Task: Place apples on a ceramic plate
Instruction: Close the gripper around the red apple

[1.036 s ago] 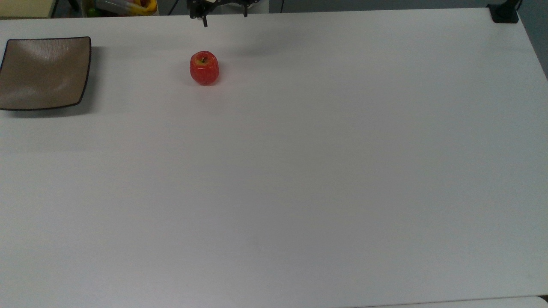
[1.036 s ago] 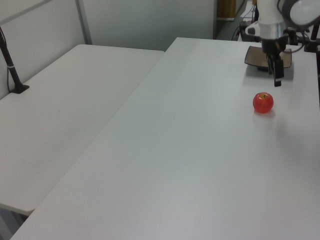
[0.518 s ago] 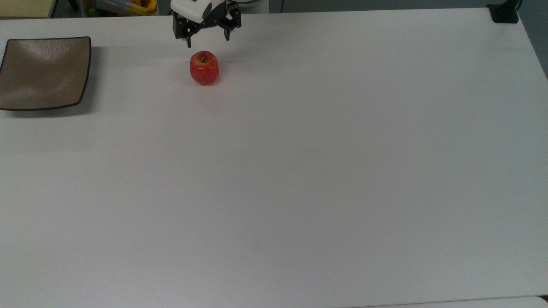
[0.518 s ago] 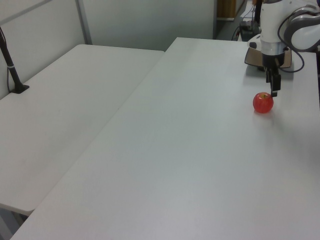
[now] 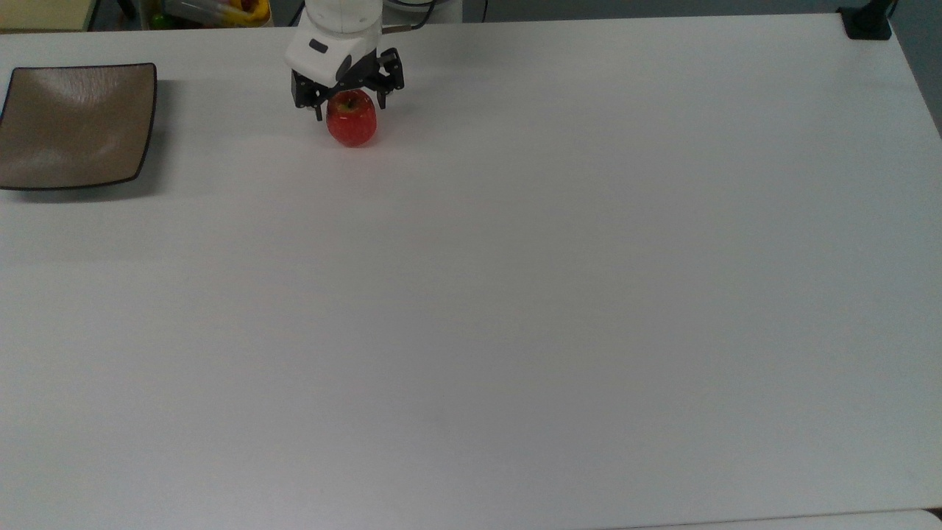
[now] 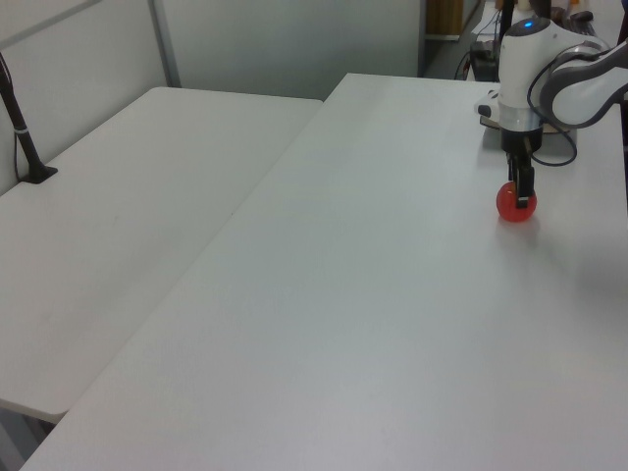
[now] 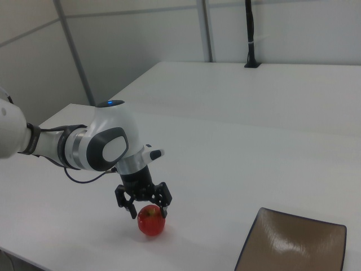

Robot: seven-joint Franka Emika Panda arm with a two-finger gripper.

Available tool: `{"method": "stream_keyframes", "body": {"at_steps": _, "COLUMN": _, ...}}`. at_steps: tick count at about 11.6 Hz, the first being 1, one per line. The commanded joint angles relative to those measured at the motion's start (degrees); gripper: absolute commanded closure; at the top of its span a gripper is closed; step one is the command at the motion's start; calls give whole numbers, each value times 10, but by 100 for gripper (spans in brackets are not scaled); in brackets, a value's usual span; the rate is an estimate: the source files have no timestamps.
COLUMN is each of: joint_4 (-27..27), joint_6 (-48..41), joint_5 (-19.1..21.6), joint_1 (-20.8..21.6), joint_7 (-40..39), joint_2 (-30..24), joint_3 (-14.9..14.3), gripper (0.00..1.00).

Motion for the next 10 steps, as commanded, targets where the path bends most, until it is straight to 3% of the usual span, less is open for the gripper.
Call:
{"method": "stream_keyframes", "body": {"at_steps": 1, "joint_4": -2, "joint_6": 16, "joint_5": -21, "joint_1": 2, "joint_7": -9, "joint_2": 20, "joint_3": -3, "gripper": 0}}
{"method": "stream_keyframes", "body": {"at_steps": 6, "joint_4": -2, "joint_6": 16, "joint_5": -31, "joint_1": 1, "joint_7": -9, "joint_2": 28, "joint_3": -3, "gripper": 0}}
{"method": "stream_keyframes", "body": {"at_steps": 7, "joint_4": -2, "joint_6": 16, "joint_5": -42, "joint_1": 1, "joint_7": -9, "joint_2": 30, "joint_3": -3, "gripper": 5}}
{"method": "stream_keyframes", "body": {"at_steps": 8, "joint_4": -2, "joint_6": 16, "joint_5": -45, "joint_1": 1, "joint_7": -9, "joint_2": 32, "joint_3": -3, "gripper": 26}}
{"method": "stream_keyframes", "body": {"at_steps": 10, "joint_4": -2, "joint_6": 16, "joint_5": -45, "joint_1": 1, "joint_7": -9, "joint_2": 34, "joint_3": -3, "gripper": 85}}
